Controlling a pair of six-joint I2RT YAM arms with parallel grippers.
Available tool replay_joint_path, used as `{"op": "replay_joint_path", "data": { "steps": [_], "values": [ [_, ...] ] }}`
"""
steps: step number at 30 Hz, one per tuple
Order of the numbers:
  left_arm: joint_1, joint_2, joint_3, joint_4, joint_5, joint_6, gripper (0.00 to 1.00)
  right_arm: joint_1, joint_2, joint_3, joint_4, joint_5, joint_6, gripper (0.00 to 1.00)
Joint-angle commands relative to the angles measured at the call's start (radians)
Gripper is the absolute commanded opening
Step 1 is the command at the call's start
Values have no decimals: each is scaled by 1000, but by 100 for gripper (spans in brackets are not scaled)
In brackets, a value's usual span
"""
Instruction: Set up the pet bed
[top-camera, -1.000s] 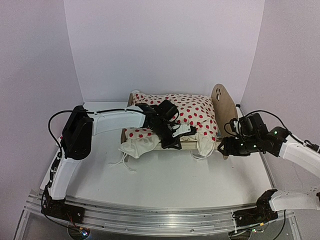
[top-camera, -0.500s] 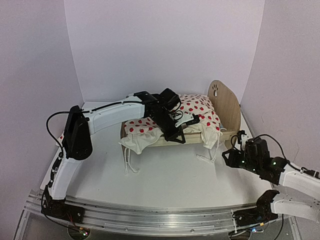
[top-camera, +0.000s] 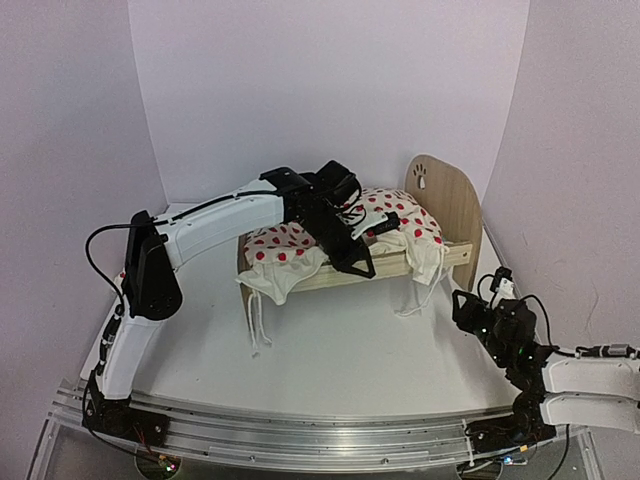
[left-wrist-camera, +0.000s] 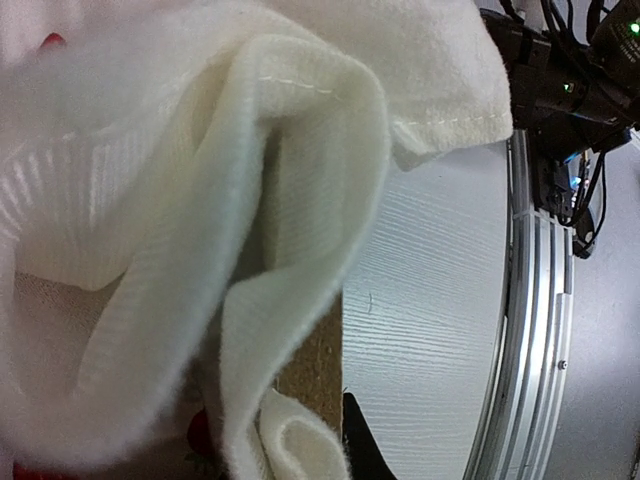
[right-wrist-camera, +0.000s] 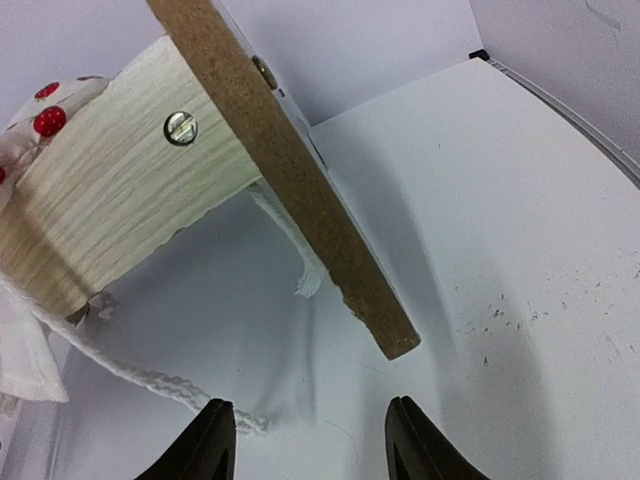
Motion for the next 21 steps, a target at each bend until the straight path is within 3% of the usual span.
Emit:
{"op": "replay_joint_path", "data": {
  "steps": [1, 6, 14, 21],
  "values": [
    [-5, -184, 147, 237, 188, -179, 0, -2, 109, 28, 250, 72, 83, 53],
    [-17, -185, 193, 267, 242, -227, 0, -2, 271, 95, 418, 102, 73, 56],
    [-26, -189, 187, 312, 291, -300, 0, 0, 464, 181, 530, 127, 97, 61],
    [-36, -175, 209, 344, 325, -330, 0, 34, 639, 235, 713, 323, 120, 65]
  ]
}}
